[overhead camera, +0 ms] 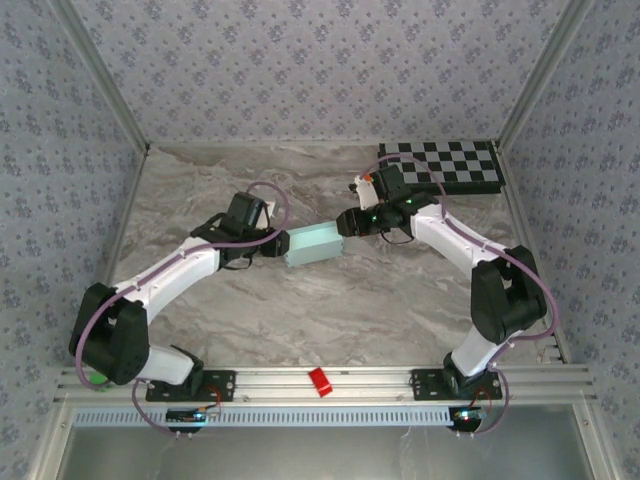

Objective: Fold the paper box

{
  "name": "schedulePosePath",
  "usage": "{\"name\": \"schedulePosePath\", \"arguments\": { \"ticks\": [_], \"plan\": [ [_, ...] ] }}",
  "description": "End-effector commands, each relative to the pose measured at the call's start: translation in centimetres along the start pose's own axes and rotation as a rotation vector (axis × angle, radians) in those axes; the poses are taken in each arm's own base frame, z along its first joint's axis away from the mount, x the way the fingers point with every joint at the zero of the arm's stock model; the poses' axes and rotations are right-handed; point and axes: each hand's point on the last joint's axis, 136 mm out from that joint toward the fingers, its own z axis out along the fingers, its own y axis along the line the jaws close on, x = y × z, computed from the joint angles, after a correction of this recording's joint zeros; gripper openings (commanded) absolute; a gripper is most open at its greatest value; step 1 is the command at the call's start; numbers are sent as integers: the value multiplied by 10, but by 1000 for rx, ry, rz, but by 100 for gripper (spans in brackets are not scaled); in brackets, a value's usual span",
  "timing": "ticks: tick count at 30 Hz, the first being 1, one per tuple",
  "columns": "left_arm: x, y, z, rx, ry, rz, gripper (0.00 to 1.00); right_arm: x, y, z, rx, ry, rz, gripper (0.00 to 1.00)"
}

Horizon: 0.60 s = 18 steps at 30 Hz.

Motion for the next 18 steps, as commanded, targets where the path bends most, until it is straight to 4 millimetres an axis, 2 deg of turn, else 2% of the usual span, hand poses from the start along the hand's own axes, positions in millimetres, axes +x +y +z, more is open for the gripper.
{"name": "schedulePosePath", "arguments": {
  "ticks": [1,6,18],
  "plan": [
    [-7,-3,-4,14,-25,-11,43,5,-5,6,5,22,6,46],
    [-9,-2,-6,9,-39,-12,43,9,-11,6,35,24,10,48],
    [-13,-5,-7,18,-45,-2,40,9,-10,7,26,22,9,47]
  ]
}}
